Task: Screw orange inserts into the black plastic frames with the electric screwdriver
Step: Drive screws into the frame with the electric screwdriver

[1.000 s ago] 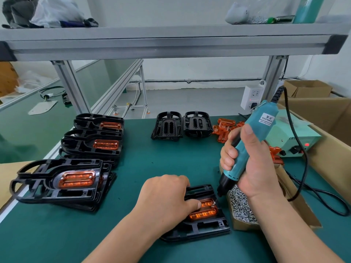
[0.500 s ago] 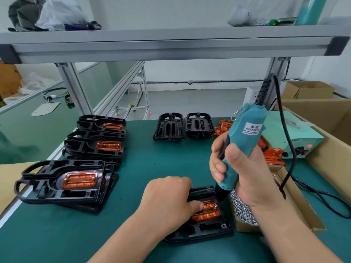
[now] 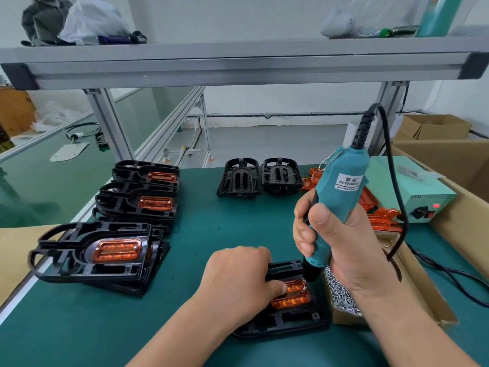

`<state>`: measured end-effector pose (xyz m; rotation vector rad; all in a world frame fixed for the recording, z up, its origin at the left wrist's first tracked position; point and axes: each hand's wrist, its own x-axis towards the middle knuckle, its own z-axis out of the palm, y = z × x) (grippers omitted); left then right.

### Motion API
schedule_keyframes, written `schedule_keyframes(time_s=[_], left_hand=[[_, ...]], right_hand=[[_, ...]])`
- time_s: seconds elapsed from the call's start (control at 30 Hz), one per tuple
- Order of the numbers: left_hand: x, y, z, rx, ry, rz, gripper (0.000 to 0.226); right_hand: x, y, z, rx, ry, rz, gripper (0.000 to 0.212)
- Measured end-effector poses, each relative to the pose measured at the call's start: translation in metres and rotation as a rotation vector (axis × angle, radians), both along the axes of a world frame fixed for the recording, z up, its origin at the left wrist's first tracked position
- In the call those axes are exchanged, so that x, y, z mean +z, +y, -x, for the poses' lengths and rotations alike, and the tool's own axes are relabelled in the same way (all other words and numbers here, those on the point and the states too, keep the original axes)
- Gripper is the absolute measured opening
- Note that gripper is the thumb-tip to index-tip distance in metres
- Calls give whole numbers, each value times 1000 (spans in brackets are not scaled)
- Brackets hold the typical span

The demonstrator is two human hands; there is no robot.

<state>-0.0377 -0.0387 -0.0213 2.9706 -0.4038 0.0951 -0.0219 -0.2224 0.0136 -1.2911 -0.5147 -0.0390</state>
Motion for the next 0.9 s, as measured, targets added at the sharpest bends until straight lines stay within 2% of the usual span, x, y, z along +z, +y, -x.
schedule_keyframes(time_s=[0.2,0.53,0.9], left_hand=[[0,0,0,15,12,10,51],[0,-1,1,16,18,33,49],[1,-1,1,19,26,18,48]], right_hand=[[-1,4,0,-10,-26,51,55],[-1,5,-2,-73,2,18,58],[0,8,1,-57,-9,65,51]])
